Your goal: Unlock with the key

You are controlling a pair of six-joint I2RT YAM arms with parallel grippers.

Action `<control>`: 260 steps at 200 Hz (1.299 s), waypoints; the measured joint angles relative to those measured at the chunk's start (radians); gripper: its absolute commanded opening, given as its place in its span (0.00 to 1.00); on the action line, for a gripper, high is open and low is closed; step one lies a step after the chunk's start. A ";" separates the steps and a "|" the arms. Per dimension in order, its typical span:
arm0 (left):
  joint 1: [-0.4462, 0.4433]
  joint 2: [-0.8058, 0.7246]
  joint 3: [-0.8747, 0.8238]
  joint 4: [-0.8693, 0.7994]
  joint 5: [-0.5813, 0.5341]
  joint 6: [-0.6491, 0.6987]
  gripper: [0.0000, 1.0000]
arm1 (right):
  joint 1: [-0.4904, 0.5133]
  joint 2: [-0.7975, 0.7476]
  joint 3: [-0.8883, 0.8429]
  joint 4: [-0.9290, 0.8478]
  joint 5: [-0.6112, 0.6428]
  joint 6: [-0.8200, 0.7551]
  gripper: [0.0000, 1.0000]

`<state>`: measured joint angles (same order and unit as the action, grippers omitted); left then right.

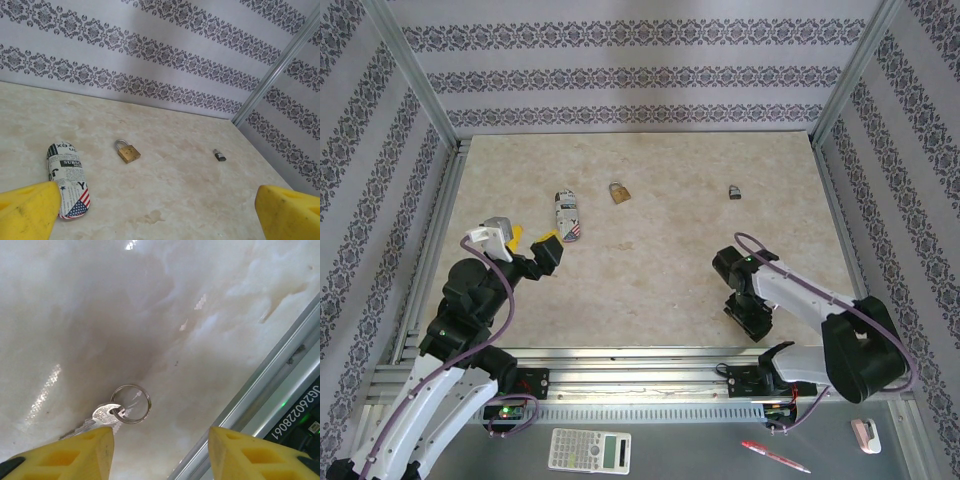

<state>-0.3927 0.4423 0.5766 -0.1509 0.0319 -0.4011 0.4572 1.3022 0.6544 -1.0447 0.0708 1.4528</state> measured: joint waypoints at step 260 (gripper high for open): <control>0.000 0.003 0.002 -0.022 -0.032 0.000 0.99 | 0.173 0.150 0.189 0.264 -0.047 -0.039 0.59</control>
<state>-0.3927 0.4458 0.5785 -0.1726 -0.0002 -0.4011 0.6304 1.4517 0.8436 -0.7807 0.0242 1.4139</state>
